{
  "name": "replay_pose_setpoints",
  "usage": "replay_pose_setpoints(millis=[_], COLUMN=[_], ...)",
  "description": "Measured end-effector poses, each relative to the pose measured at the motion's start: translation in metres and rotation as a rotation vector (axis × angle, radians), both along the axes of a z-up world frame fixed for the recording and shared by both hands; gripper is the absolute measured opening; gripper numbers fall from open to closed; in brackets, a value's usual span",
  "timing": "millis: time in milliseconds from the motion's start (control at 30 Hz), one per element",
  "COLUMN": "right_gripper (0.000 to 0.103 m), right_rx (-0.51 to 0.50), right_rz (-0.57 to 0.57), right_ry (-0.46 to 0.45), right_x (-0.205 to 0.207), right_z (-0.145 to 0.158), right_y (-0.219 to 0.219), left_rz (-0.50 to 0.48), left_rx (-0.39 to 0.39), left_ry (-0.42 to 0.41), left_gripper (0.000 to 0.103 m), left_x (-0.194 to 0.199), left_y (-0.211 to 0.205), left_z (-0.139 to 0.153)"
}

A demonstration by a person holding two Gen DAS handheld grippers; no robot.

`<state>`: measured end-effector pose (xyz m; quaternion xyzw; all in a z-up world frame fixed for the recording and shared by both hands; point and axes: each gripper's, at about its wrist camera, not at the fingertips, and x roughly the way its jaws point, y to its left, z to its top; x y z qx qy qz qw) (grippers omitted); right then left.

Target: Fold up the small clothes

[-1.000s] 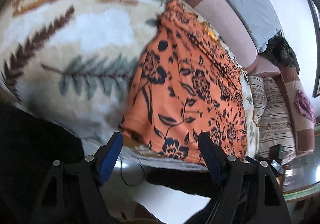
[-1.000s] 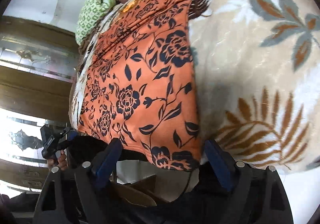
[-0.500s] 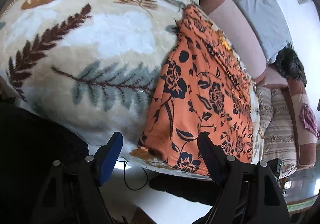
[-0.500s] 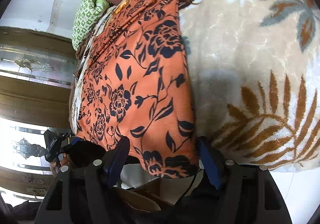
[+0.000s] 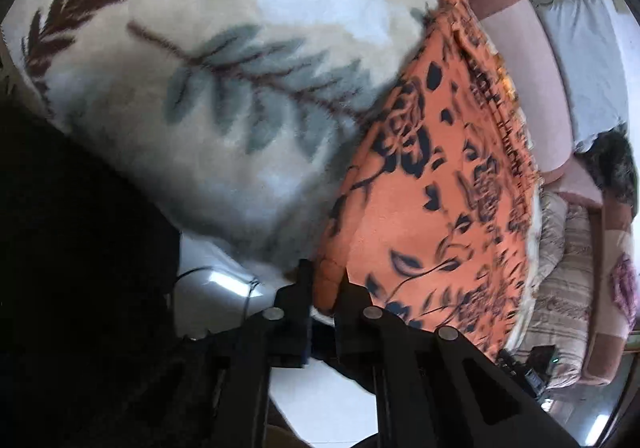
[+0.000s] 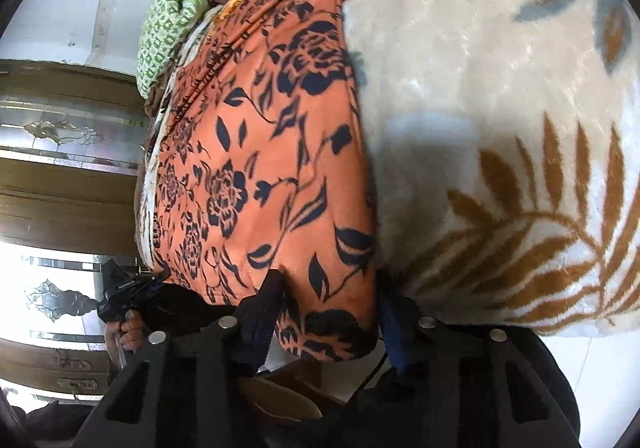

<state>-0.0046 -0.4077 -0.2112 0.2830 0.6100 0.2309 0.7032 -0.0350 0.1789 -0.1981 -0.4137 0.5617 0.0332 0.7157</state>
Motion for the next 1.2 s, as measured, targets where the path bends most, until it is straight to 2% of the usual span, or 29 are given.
replay_pose_setpoints(millis=[33,67,133,267,300,333,367,400,433,467,700,767,833,1033,1200], right_gripper=[0.066,0.071,0.073,0.073,0.07,0.059,0.051,0.034,0.024,0.021,0.023,0.021,0.011,0.009,0.009], right_rx=[0.028,0.051,0.055,0.044,0.024,0.013,0.009,-0.001,-0.003,0.004,0.039,0.024,0.046,0.171,0.295], right_rz=[-0.004,-0.014,-0.025,-0.011,0.006,0.013,0.014,0.008,-0.002,-0.009,-0.043,-0.026,-0.038,-0.071,-0.115], right_ry=[0.006,0.005,-0.008,0.012,0.017,0.025,0.033,0.036,0.043,0.051,0.139,0.111,0.086,-0.024,-0.14], right_x=[0.0,0.0,0.0,0.004,0.005,0.005,0.005,0.005,0.003,0.003,0.006,0.003,0.0,0.006,0.044], right_z=[0.0,0.001,0.003,0.002,0.001,0.0,-0.001,-0.002,-0.004,-0.006,-0.022,-0.013,-0.004,0.033,0.081], right_y=[-0.002,-0.004,-0.005,-0.002,0.002,0.005,0.005,0.004,0.001,-0.001,-0.01,-0.007,-0.01,-0.016,-0.019], left_rz=[0.002,-0.005,-0.009,-0.024,-0.027,-0.034,-0.048,-0.053,-0.056,-0.062,-0.082,-0.088,-0.105,-0.133,-0.128], left_rx=[-0.002,0.003,0.002,0.016,0.031,0.058,0.083,0.095,0.106,0.116,0.128,0.134,0.148,0.147,0.14], left_ry=[-0.018,-0.025,-0.028,-0.03,-0.037,-0.046,-0.057,-0.066,-0.073,-0.078,-0.07,-0.086,-0.126,-0.26,-0.384], left_gripper=[0.012,0.022,0.034,0.033,0.026,0.007,0.007,0.007,0.007,0.007,0.007,0.007,0.007,0.007,0.007], left_x=[0.001,0.002,0.002,0.006,0.007,0.009,0.011,0.012,0.012,0.014,0.017,0.016,0.016,0.03,0.072], left_y=[0.001,0.001,0.002,0.003,0.004,0.003,0.002,0.001,0.0,0.0,0.002,0.002,-0.001,0.001,0.01], left_z=[0.003,0.004,0.005,0.007,0.009,0.012,0.016,0.018,0.02,0.023,0.023,0.029,0.04,0.086,0.139])
